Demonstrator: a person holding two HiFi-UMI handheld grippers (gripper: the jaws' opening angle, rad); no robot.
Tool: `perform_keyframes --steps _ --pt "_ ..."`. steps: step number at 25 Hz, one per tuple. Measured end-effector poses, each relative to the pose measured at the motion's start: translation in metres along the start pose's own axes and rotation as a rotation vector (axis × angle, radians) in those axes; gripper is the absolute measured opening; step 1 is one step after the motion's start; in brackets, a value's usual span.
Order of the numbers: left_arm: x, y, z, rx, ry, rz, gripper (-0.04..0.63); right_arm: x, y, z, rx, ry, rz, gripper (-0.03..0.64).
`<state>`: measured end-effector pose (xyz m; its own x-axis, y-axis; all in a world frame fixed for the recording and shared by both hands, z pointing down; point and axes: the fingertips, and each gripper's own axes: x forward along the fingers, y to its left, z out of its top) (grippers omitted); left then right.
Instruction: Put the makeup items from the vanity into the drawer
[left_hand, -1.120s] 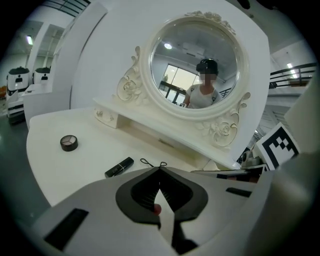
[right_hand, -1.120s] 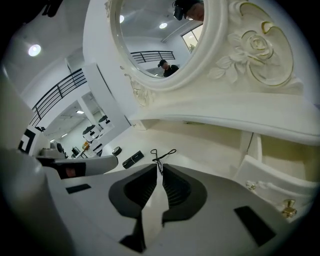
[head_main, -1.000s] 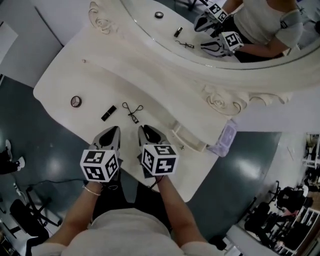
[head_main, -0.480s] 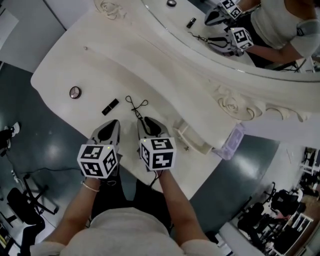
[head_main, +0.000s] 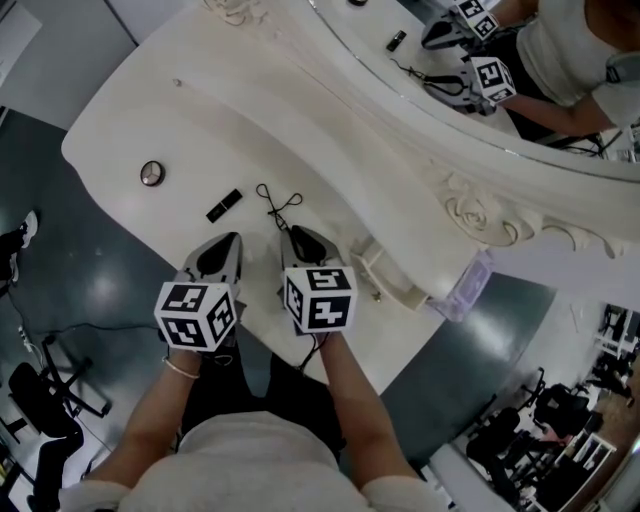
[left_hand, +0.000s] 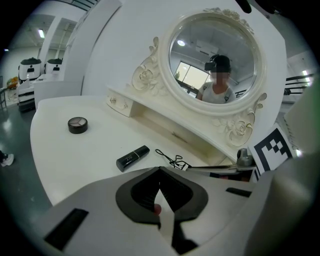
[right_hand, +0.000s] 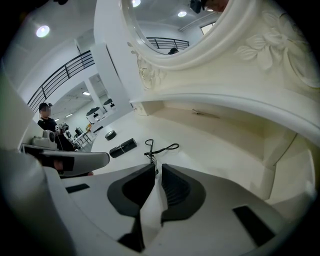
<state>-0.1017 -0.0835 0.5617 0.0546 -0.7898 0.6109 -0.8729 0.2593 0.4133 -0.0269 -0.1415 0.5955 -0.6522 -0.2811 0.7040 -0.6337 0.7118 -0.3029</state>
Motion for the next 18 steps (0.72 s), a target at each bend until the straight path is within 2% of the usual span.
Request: perform_keyframes --steps 18 --pt "-0.023 0.009 -0.007 -0.002 -0.011 0.021 0.002 -0.005 0.013 0.002 -0.026 -0.060 0.041 0.020"
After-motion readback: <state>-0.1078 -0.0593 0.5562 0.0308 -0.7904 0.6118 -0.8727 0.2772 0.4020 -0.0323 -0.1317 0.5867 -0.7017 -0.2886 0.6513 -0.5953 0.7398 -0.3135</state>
